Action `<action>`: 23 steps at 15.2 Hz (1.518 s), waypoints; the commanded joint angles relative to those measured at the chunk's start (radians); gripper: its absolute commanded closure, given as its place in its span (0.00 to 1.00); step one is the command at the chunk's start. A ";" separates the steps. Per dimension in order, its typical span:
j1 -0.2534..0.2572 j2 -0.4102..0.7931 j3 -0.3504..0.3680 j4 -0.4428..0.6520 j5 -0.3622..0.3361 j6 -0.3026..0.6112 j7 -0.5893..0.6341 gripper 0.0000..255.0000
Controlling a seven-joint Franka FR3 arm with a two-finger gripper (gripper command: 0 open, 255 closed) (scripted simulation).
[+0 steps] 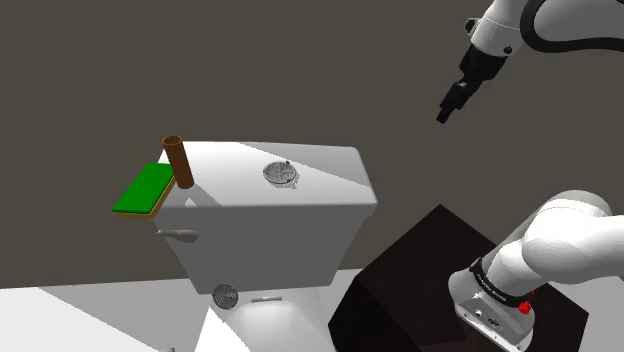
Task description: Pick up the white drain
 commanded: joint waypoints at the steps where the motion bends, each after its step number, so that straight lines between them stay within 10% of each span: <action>1: 0.000 0.000 0.000 0.000 0.000 0.000 0.000 0.00; 23: 0.254 0.655 0.150 0.379 0.111 0.211 -0.247 0.00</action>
